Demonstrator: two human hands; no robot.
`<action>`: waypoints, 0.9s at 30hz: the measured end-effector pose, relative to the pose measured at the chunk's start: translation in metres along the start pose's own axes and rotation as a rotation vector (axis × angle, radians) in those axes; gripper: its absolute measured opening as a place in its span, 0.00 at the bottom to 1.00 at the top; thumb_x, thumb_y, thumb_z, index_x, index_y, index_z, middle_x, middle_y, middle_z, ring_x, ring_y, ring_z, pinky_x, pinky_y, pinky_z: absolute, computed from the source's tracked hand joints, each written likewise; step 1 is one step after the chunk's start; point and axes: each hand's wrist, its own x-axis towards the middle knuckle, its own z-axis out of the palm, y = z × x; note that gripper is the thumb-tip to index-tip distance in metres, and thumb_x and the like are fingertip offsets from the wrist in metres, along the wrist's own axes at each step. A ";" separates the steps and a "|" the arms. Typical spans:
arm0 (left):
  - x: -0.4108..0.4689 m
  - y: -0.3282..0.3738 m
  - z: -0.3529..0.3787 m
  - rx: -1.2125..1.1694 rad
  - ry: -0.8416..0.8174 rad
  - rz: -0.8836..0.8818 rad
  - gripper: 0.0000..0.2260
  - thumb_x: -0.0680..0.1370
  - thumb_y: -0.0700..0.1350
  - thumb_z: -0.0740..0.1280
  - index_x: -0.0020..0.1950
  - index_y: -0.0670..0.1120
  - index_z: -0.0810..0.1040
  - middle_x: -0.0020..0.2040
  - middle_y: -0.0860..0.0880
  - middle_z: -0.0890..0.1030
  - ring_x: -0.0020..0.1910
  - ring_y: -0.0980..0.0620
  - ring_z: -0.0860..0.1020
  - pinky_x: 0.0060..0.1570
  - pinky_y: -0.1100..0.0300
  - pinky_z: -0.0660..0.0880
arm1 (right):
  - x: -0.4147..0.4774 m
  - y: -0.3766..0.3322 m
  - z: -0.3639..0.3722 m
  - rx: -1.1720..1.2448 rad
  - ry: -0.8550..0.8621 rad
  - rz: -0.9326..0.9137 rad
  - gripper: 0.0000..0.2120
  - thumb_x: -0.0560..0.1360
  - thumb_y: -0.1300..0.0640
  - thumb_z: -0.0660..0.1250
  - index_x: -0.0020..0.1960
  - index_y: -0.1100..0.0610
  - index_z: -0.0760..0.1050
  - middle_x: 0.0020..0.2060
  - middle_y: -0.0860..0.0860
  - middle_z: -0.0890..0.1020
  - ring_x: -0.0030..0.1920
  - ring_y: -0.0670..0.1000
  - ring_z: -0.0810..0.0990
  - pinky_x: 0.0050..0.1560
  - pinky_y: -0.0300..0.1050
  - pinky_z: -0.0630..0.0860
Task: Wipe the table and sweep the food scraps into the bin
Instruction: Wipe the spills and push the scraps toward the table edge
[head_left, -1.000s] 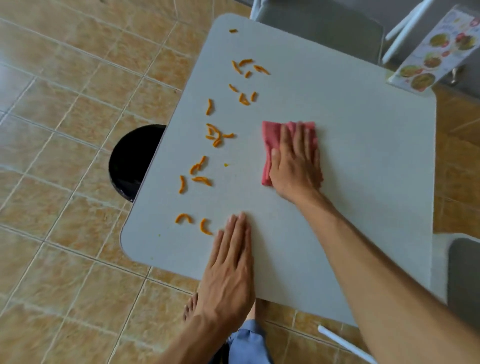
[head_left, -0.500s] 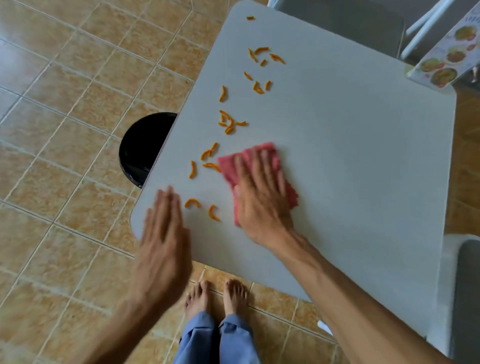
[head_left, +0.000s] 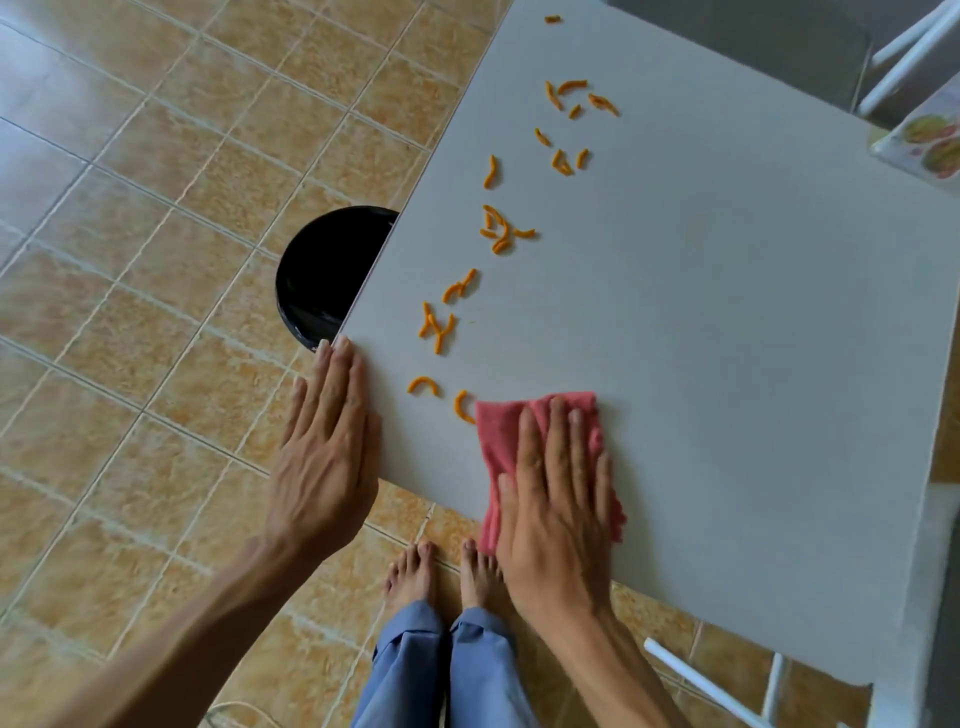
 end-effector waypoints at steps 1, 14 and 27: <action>0.000 -0.001 0.000 -0.011 0.004 0.005 0.26 0.85 0.48 0.49 0.81 0.40 0.50 0.82 0.44 0.49 0.81 0.47 0.46 0.80 0.48 0.46 | -0.001 0.003 0.000 -0.001 0.019 0.053 0.29 0.84 0.49 0.51 0.81 0.60 0.56 0.81 0.61 0.56 0.81 0.62 0.53 0.79 0.64 0.57; 0.000 -0.013 -0.008 -0.274 0.020 -0.032 0.24 0.85 0.45 0.50 0.80 0.39 0.55 0.82 0.44 0.53 0.81 0.49 0.48 0.79 0.53 0.50 | 0.030 -0.106 0.014 0.179 0.022 -0.080 0.31 0.84 0.50 0.55 0.82 0.59 0.49 0.82 0.59 0.49 0.82 0.60 0.45 0.80 0.62 0.50; -0.003 -0.015 -0.012 -0.349 0.021 -0.342 0.26 0.83 0.49 0.47 0.81 0.45 0.53 0.82 0.52 0.49 0.81 0.57 0.44 0.80 0.52 0.51 | 0.098 -0.113 0.022 0.147 0.180 0.235 0.28 0.83 0.52 0.58 0.78 0.65 0.62 0.78 0.65 0.61 0.80 0.66 0.58 0.78 0.65 0.57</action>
